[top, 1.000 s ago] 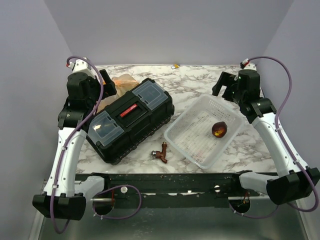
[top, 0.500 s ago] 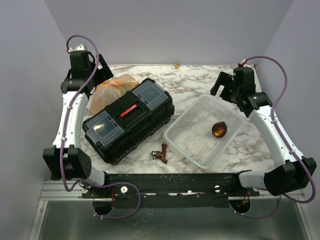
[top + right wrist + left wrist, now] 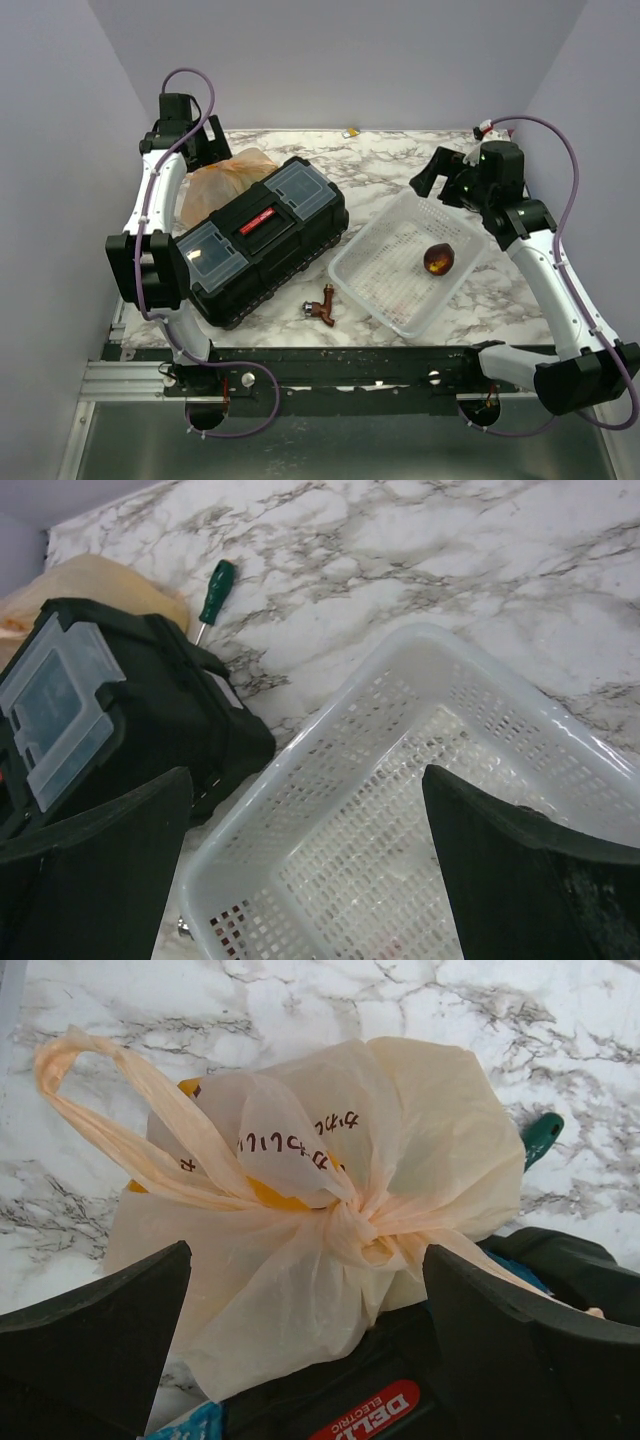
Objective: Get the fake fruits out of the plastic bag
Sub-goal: Move the plastic bag to the center of the board.
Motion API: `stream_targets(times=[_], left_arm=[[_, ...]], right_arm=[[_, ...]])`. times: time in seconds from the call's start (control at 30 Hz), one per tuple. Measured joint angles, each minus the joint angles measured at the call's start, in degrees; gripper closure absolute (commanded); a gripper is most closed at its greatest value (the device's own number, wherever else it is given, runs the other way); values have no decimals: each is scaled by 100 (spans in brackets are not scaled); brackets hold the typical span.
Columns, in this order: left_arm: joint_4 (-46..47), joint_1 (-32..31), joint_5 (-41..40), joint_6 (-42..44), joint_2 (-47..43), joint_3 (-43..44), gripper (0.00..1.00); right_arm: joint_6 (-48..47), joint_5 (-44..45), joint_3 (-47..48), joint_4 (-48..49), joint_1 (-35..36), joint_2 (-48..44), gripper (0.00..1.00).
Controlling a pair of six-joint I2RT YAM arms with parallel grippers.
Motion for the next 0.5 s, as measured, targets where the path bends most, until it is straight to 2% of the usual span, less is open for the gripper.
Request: stream_targets(times=[0.17, 0.23, 0.5], left_arm=[[-7, 0, 101, 98, 164, -164, 4], [7, 2, 188, 116, 212, -168, 9], [-26, 2, 352, 151, 393, -192, 18]], right_arm=[[-13, -518, -26, 7, 2, 136, 0], [-7, -662, -74, 4, 0, 197, 0], [264, -1239, -614, -59, 2, 243, 0]])
